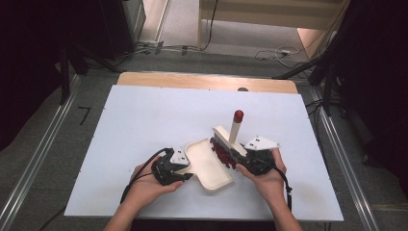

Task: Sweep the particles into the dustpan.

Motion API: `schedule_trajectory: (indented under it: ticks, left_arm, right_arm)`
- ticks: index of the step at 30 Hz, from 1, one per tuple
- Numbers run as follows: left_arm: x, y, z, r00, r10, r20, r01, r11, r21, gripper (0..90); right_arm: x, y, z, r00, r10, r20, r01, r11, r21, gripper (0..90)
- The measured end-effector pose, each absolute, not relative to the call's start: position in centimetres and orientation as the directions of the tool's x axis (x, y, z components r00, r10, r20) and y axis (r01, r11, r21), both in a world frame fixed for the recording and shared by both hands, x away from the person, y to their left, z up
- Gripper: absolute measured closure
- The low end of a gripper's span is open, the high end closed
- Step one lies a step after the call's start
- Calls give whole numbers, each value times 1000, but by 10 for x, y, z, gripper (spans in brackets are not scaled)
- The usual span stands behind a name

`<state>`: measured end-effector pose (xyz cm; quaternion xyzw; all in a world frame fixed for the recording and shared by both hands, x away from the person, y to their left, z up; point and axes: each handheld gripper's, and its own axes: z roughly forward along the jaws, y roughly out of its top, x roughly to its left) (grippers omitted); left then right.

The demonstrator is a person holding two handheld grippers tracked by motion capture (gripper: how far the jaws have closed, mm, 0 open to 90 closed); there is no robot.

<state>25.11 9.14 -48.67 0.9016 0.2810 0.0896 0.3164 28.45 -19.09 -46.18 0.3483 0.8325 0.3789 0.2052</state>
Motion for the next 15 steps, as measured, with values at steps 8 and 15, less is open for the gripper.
schedule_trajectory:
  ticks: [8, 15]
  left_arm:
    - [251, 92, -487, 827, 563, -16, 449, -642, 622, 662]
    - [250, 92, -489, 823, 568, -13, 447, -633, 632, 662]
  right_arm:
    - [268, -161, -460, -717, 686, -120, 368, 520, 771, 656]
    - [251, -142, -457, -764, 634, -117, 335, 545, 768, 656]
